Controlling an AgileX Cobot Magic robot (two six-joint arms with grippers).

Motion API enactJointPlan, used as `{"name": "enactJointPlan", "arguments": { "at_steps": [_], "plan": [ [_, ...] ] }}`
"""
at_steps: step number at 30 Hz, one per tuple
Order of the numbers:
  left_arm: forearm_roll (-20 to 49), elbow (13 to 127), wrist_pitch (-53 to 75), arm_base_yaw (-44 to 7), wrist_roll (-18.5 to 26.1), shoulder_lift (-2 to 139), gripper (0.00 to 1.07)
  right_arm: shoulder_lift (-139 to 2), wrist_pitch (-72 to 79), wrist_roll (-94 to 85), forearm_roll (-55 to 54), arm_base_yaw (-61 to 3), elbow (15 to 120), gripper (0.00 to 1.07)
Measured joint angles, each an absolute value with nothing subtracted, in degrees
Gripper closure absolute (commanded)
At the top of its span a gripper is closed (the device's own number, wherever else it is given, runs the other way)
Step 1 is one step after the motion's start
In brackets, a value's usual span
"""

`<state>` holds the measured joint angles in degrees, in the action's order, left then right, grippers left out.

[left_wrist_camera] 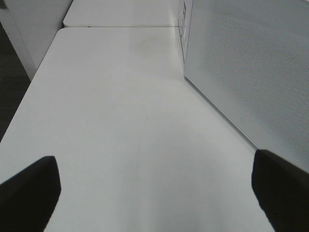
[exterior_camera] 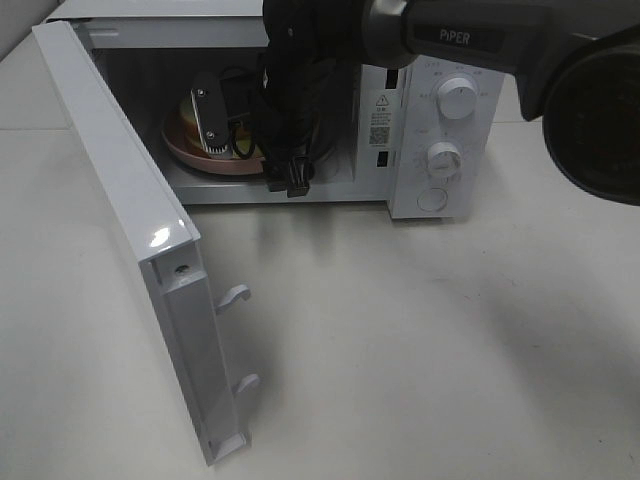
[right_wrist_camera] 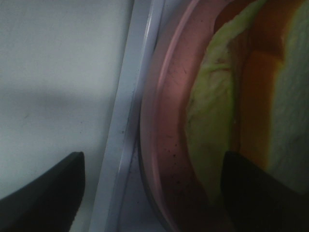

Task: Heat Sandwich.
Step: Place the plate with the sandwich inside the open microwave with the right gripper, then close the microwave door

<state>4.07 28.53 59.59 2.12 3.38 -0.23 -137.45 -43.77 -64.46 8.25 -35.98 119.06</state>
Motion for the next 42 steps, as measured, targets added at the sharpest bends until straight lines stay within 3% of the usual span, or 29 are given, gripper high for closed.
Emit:
{"name": "enactJointPlan", "arguments": {
  "at_steps": [13,42],
  "plan": [
    [4.1,28.5,59.6,2.1,3.4,-0.2,0.05,-136.0,-43.7,-59.6,8.3,-36.0,117.0,0.31],
    [4.1,28.5,59.6,2.1,3.4,-0.2,0.05,-115.2,-33.8,-58.8,8.7,-36.0,85.3,0.31]
  ]
}}
